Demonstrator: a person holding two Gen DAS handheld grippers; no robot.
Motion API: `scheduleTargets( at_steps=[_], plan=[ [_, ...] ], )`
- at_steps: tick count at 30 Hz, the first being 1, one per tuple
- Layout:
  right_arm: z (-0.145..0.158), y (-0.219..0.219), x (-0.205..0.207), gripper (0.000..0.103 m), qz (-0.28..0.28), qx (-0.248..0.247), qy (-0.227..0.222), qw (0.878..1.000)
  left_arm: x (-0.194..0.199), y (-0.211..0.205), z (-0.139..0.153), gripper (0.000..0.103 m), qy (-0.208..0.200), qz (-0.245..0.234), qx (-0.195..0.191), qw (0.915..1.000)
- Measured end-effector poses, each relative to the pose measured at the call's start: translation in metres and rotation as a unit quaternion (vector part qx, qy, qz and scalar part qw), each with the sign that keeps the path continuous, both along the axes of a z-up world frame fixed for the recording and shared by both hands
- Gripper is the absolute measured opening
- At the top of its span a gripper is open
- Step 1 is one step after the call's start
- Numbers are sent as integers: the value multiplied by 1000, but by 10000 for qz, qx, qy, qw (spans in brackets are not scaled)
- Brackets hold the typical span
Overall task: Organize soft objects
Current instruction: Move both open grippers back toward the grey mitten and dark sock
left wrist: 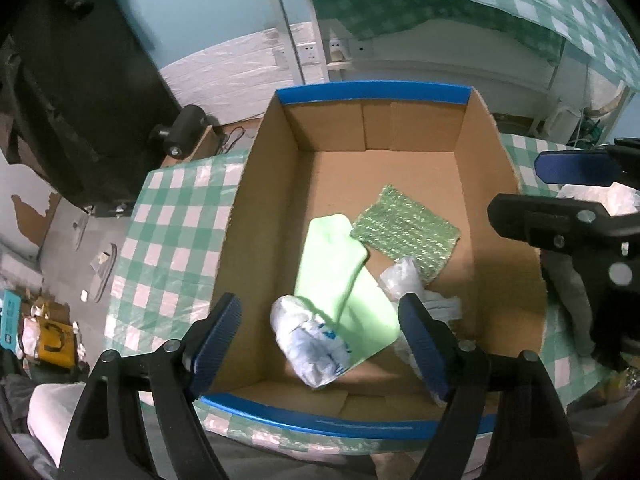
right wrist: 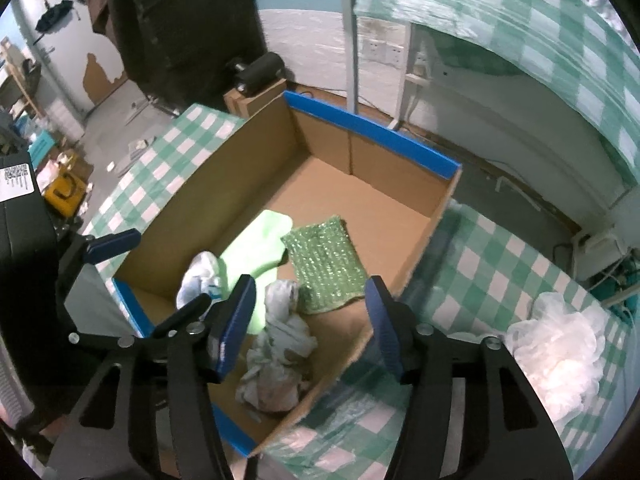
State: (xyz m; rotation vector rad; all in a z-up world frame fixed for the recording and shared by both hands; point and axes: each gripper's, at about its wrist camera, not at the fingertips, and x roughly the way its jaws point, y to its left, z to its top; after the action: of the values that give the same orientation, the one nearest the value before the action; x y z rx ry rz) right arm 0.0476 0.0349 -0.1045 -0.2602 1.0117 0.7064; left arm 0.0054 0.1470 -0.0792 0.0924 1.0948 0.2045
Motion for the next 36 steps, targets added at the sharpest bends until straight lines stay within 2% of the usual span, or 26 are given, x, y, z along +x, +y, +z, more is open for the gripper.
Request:
scheduleTargets(
  at_steps=[11,21,36],
  plan=[
    [4,-40,-3,64,-258,-66,-79,9996,7,-33,15,82,-128,-386,-14,9992],
    [8,-84,-5,64,-541,-108,-201,9983,15,-67,21,82,-117,-718,-214,9971],
    [5,-153,-15,66,-858,-270,-254,9956,13,-124,25,82,-110,-1302,20,9914]
  ],
)
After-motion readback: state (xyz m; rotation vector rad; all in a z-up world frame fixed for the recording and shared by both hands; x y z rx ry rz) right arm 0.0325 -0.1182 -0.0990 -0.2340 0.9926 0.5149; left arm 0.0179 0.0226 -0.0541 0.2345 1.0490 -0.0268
